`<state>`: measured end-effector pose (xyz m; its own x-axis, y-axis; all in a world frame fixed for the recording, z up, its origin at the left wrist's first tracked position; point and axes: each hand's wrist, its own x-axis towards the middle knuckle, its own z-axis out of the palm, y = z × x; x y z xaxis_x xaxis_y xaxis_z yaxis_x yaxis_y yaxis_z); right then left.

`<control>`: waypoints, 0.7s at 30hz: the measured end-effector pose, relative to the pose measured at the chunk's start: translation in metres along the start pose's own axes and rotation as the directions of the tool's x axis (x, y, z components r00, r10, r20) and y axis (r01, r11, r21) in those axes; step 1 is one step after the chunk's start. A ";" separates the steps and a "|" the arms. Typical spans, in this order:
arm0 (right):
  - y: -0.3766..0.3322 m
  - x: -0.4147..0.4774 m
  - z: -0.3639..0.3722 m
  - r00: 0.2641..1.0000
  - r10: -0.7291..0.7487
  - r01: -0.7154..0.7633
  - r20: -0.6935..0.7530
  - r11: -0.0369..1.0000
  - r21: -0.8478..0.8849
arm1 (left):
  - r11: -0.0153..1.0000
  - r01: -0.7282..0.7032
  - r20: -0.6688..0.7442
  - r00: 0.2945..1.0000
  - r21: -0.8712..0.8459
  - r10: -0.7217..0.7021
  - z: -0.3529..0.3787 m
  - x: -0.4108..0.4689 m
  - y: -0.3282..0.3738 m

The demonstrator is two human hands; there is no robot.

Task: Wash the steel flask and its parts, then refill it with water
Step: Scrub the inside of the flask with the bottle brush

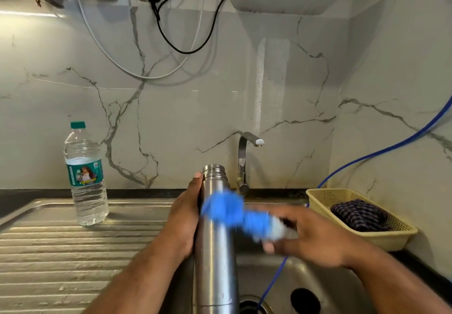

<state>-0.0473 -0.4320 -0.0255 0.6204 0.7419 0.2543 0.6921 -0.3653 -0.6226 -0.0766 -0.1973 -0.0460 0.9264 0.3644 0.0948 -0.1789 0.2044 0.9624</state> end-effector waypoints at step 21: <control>0.007 0.003 0.003 0.994 0.041 -0.042 -0.099 0.999 -0.007 | 0.999 0.035 -0.078 0.996 -0.026 -0.037 0.001 -0.002 0.003</control>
<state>-0.0413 -0.4310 -0.0312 0.6820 0.6668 0.3004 0.6677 -0.4002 -0.6277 -0.0786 -0.1989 -0.0431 0.9037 0.4263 0.0390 -0.1549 0.2408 0.9581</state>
